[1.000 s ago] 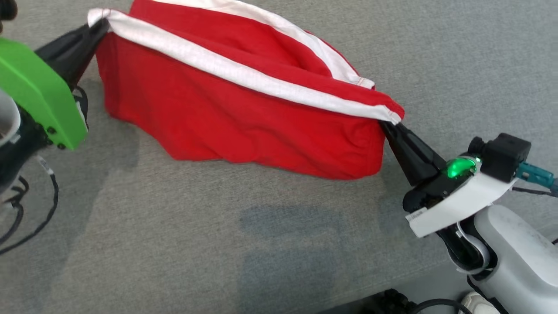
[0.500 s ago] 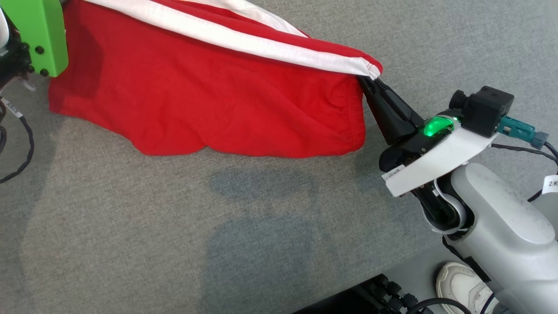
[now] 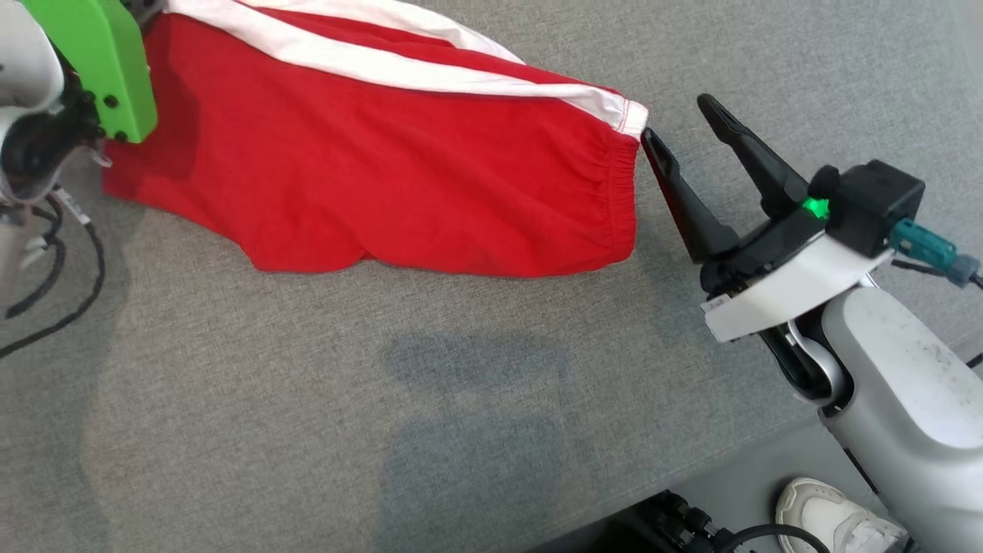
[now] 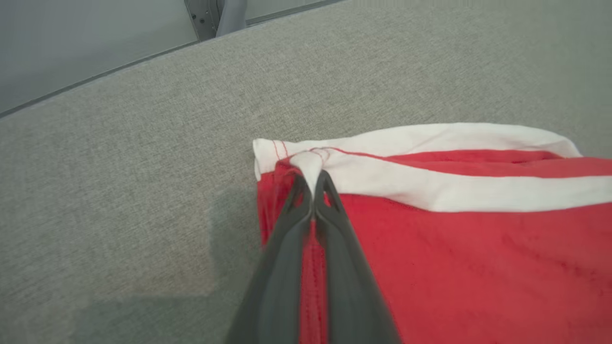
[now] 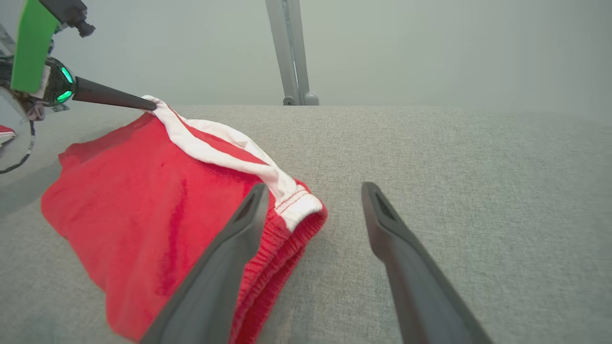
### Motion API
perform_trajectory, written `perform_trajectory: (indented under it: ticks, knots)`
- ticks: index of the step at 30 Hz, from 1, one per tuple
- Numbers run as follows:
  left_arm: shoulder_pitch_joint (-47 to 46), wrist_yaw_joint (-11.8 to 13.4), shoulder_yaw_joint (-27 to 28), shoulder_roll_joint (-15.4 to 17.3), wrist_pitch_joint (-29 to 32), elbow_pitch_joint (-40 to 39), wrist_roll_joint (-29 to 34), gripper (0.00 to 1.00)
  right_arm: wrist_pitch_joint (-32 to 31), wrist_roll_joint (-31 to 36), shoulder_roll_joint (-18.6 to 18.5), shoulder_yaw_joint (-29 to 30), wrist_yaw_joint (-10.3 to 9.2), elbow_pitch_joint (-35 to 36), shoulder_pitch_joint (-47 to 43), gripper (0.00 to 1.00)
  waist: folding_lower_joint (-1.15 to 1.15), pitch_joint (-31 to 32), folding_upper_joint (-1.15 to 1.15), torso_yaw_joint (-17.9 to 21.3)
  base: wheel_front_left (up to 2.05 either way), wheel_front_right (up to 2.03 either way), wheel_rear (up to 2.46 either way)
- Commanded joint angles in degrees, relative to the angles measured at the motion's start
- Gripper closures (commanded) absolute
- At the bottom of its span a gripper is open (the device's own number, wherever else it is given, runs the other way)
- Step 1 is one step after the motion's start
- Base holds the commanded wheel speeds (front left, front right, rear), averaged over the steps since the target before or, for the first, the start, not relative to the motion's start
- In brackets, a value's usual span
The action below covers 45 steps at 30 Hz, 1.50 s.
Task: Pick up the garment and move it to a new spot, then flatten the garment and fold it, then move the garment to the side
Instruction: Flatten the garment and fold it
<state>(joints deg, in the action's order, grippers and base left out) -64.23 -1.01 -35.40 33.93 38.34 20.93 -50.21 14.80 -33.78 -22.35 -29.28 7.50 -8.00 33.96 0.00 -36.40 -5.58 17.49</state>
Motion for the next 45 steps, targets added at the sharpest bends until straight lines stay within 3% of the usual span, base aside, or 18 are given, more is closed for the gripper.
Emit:
perform_trajectory:
  ticks: [1,2,6,12,16,19,27,35,36,37,41,45]
  knots:
    - [1.14,-0.26,0.17,-0.61,-1.33,0.22,-0.1,0.09,0.35,1.77,-0.25,0.89,-0.02,0.38,-1.58,0.0,0.0,1.64,-0.01,-0.56,0.0,0.0,0.0]
    - [2.0,-0.1,0.45,-0.97,-3.09,0.57,0.04,0.0,0.36,3.86,-0.64,1.83,-0.02,0.82,-2.64,0.0,0.0,2.42,-0.01,-0.69,0.0,0.0,0.0]
    - [7.08,0.19,0.87,-2.77,-11.8,0.1,1.24,0.0,0.36,11.62,-0.23,7.81,-0.02,3.6,-8.3,0.0,0.0,5.54,-0.01,-1.18,0.0,0.0,0.0]
    - [16.34,4.95,0.7,-5.3,-28.09,-2.03,6.76,0.0,0.36,21.1,1.11,17.93,-0.03,8.31,-17.32,0.0,0.0,9.74,-0.01,-2.41,0.0,0.0,0.0]
    - [20.72,7.07,0.05,-7.03,-33.42,-0.91,7.93,0.0,0.36,27.83,3.1,24.66,-0.02,12.26,-22.98,0.0,0.0,10.86,-0.01,-3.61,0.0,0.0,0.0]
    - [21.67,7.24,-1.24,-7.37,-33.41,1.49,8.92,0.0,0.3,30.98,3.4,27.27,-0.03,13.25,-26.27,0.0,0.0,10.78,-0.01,-4.19,0.0,0.0,0.0]
    - [17.98,4.36,-1.48,-7.74,-27.51,9.6,5.49,0.0,0.29,33.31,5.13,28.84,-0.03,12.71,-28.89,0.0,0.0,8.62,-0.01,-3.84,0.0,0.0,0.0]
    - [16.02,0.76,-1.63,-8.91,-17.54,12.76,0.13,0.0,0.29,32.89,6.22,28.66,-0.03,11.43,-28.85,0.0,0.0,7.82,-0.01,-2.64,0.0,0.0,0.0]
    - [16.18,0.42,-1.79,-9.09,-16.23,12.64,-0.72,0.37,0.29,32.74,6.31,28.65,-0.03,11.25,-28.92,0.0,0.0,7.91,-0.01,-2.55,0.0,0.0,0.0]
    - [16.4,-0.08,-1.86,-9.26,-15.32,12.29,-1.39,1.0,0.29,32.53,6.39,28.71,-0.03,11.05,-28.94,0.0,0.0,8.06,-0.01,-2.49,0.0,0.0,0.0]
    - [17.72,-2.1,-2.78,-8.71,-13.66,9.88,-2.3,1.0,0.29,31.86,6.5,29.29,-0.03,10.29,-29.37,0.0,0.0,9.24,-0.01,-2.84,0.0,0.0,0.0]
    - [18.66,-0.9,-2.34,-7.32,-16.31,6.92,-0.8,1.0,0.3,31.33,6.33,29.0,-0.03,9.92,-29.36,0.0,0.0,10.56,-0.01,-3.36,0.0,0.0,0.0]
